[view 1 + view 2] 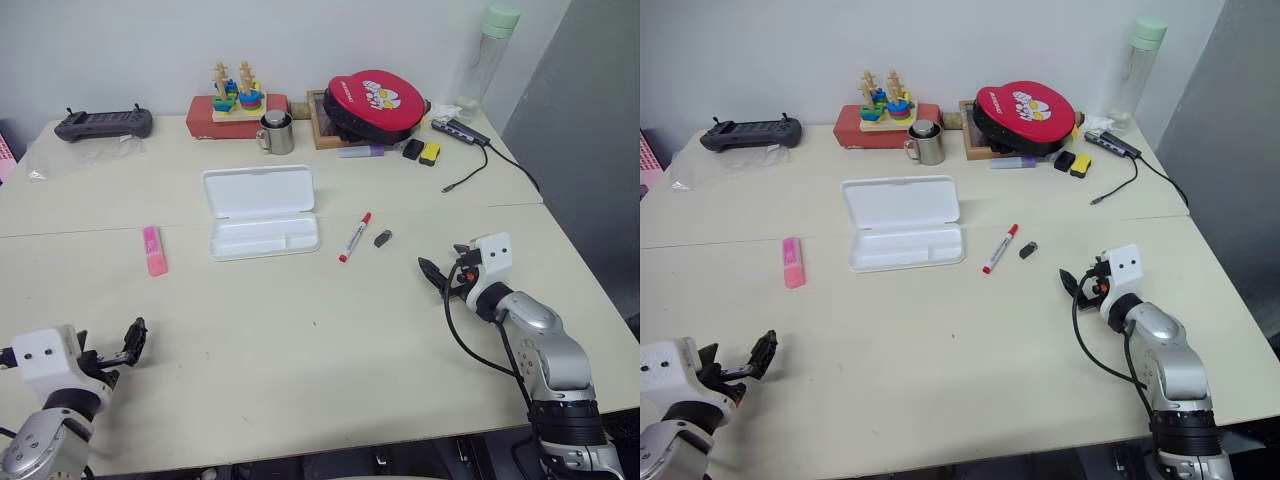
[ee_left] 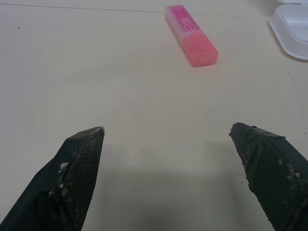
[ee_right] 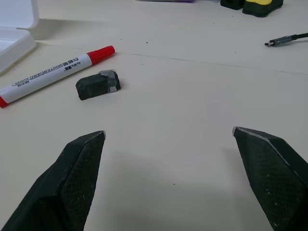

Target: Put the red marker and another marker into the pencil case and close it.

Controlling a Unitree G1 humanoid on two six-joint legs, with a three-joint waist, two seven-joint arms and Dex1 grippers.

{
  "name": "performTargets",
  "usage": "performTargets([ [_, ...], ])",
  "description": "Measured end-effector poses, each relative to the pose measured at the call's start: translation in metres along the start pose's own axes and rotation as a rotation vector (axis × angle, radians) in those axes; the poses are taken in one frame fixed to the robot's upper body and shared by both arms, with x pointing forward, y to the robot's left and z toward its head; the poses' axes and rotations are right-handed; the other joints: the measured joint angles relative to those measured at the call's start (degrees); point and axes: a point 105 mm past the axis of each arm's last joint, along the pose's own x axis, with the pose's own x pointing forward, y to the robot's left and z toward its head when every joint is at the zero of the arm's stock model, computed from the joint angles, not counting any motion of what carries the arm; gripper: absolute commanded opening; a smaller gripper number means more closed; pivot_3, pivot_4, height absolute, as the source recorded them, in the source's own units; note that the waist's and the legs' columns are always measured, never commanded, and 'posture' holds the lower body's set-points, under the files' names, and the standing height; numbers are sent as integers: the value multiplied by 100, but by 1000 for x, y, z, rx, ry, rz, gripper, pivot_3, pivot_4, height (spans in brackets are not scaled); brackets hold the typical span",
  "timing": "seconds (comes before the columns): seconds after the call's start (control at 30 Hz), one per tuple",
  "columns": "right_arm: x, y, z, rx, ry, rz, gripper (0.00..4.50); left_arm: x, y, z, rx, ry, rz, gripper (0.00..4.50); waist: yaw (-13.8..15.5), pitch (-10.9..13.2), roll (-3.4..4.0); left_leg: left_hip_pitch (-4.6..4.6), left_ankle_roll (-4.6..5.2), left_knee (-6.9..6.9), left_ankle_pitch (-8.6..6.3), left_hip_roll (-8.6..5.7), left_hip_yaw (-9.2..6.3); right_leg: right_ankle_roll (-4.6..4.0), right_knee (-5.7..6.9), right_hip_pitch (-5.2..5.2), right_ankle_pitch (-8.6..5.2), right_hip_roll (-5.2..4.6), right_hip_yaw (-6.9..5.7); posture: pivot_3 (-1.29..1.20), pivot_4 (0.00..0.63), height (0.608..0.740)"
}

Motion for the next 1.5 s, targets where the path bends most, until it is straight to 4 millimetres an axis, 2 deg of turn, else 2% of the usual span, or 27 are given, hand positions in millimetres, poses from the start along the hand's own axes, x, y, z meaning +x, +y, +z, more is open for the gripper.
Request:
performTargets([
  [0.83, -3, -2, -6, 0, 20, 0, 4468, 3, 1, 3, 22, -4, 9, 4500, 1, 0, 0, 0, 0, 0, 0, 0, 1, 1, 0, 0, -1, 0, 0, 0, 150, 740],
  [1.17, 0, 3, -13, 24, 117, 48, 4468, 2, -1, 2, 22, 12, -16, 4500, 0, 0, 0, 0, 0, 0, 0, 0, 1, 0, 0, 0, 0, 0, 1, 0, 150, 740],
  [1.4, 1, 13, 16, -59, 120, 225, 4468, -2, -4, 6, 80, 75, -163, 4500, -9, 1, 0, -2, 1, -3, 0, 1, -1, 0, -4, -2, -2, 1, -3, 0, 150, 740],
  [1.5, -2, 25, 33, -131, 123, 385, 4468, -12, -7, 14, 169, 136, -298, 4500, -19, 2, 3, -3, 1, -3, -1, 1, 4, -2, -7, -3, -4, 0, -1, 0, 150, 740],
])
